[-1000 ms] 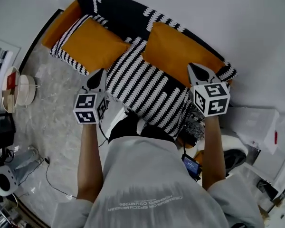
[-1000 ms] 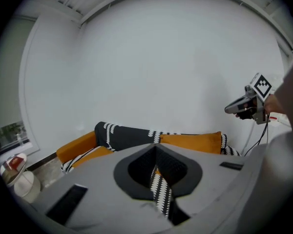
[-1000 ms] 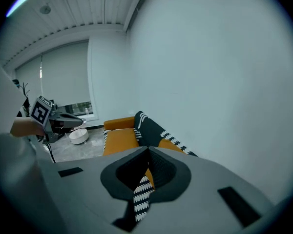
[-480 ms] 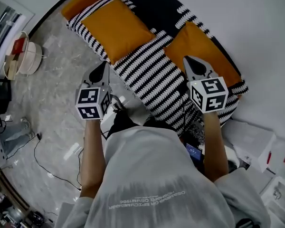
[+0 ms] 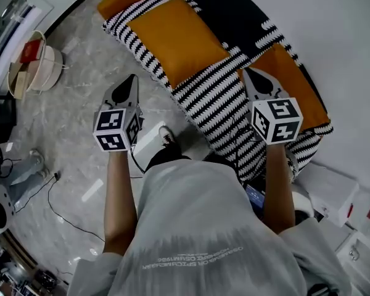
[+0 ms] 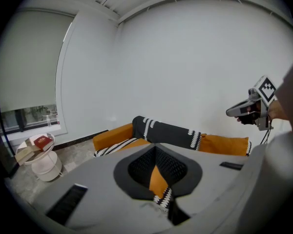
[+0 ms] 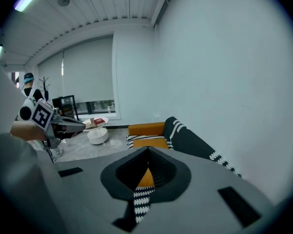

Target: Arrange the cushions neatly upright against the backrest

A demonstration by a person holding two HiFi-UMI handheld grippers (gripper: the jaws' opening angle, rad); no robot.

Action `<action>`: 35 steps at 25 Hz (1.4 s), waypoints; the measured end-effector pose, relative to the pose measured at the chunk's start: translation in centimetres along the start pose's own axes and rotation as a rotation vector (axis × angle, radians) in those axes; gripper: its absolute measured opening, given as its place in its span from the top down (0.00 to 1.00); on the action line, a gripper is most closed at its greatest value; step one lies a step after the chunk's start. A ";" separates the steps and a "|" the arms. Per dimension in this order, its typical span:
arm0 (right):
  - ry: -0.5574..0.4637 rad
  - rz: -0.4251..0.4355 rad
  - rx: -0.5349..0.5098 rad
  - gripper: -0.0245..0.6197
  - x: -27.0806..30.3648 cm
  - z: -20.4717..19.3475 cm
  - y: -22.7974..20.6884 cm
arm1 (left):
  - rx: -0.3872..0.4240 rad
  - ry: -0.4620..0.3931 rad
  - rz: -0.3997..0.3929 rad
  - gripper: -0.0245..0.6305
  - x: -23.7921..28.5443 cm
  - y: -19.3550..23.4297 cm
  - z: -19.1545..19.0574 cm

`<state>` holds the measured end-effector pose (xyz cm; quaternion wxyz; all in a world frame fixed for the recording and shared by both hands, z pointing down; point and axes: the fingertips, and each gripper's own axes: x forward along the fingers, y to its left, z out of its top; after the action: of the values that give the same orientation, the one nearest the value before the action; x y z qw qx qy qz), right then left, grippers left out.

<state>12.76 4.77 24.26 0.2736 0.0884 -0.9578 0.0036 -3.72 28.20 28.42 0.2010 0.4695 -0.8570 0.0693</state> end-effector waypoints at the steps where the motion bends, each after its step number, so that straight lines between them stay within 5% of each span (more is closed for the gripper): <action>1: 0.001 -0.003 0.004 0.96 0.6 0.3 0.7 | -0.002 0.001 0.003 0.94 -0.1 1.3 -0.1; 8: 0.014 0.000 0.011 0.96 4.8 2.6 5.6 | 0.043 0.029 -0.005 0.94 0.0 8.0 -0.5; 19: 0.062 0.057 -0.022 0.96 11.4 4.2 10.0 | 0.047 0.068 -0.022 0.94 1.6 12.6 -0.7; 29: 0.125 0.027 -0.074 0.96 17.2 3.9 6.1 | 0.088 0.130 -0.040 0.94 7.8 14.5 0.6; 35: 0.166 0.019 -0.007 0.96 22.1 3.9 2.9 | 0.132 0.164 -0.068 0.94 13.7 16.7 2.7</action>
<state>-8.23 3.76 32.67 0.3521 0.0776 -0.9327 0.0103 -24.93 25.86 32.73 0.2413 0.5033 -0.8148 0.1568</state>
